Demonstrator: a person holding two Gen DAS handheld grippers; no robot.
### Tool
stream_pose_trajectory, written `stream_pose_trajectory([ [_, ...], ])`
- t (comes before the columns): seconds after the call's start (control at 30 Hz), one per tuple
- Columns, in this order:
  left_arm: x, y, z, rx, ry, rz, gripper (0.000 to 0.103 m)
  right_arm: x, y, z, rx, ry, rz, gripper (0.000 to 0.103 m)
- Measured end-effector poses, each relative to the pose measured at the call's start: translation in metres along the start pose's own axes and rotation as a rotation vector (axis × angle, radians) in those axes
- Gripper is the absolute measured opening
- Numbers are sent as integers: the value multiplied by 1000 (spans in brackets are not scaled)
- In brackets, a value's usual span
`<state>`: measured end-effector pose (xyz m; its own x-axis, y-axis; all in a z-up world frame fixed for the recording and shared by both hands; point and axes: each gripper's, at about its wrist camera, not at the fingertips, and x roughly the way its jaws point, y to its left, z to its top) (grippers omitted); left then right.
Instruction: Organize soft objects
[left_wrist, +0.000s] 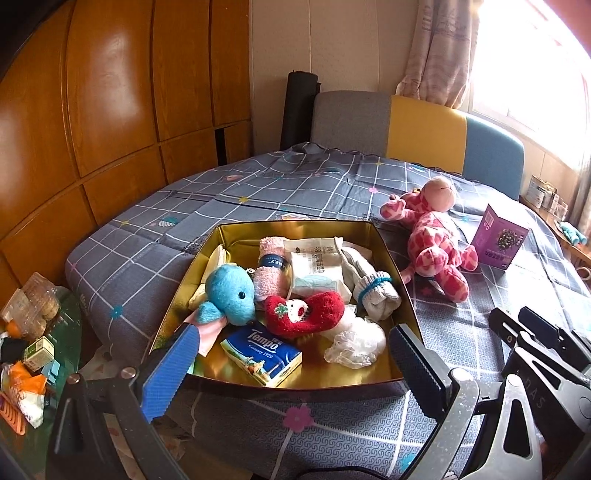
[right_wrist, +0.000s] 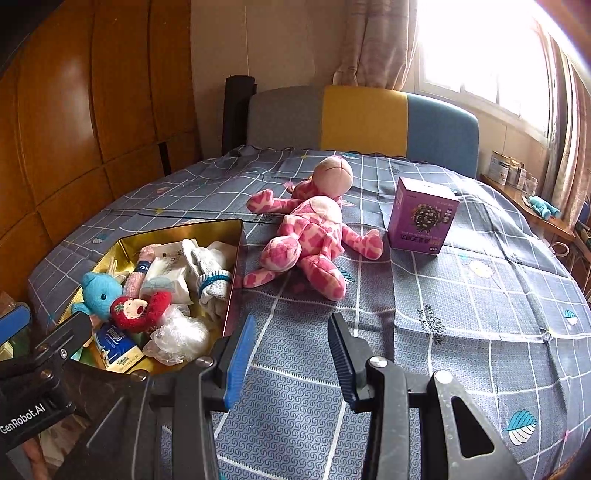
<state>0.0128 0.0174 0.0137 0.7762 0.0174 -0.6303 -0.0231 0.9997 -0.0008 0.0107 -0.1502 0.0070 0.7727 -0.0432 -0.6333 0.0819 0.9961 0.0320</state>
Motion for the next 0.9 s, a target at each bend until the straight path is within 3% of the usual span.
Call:
stream_pose_trajectory([
  [0.9,1,2,0,11,4,-3,103,2,1,-2,3,9,4,41],
])
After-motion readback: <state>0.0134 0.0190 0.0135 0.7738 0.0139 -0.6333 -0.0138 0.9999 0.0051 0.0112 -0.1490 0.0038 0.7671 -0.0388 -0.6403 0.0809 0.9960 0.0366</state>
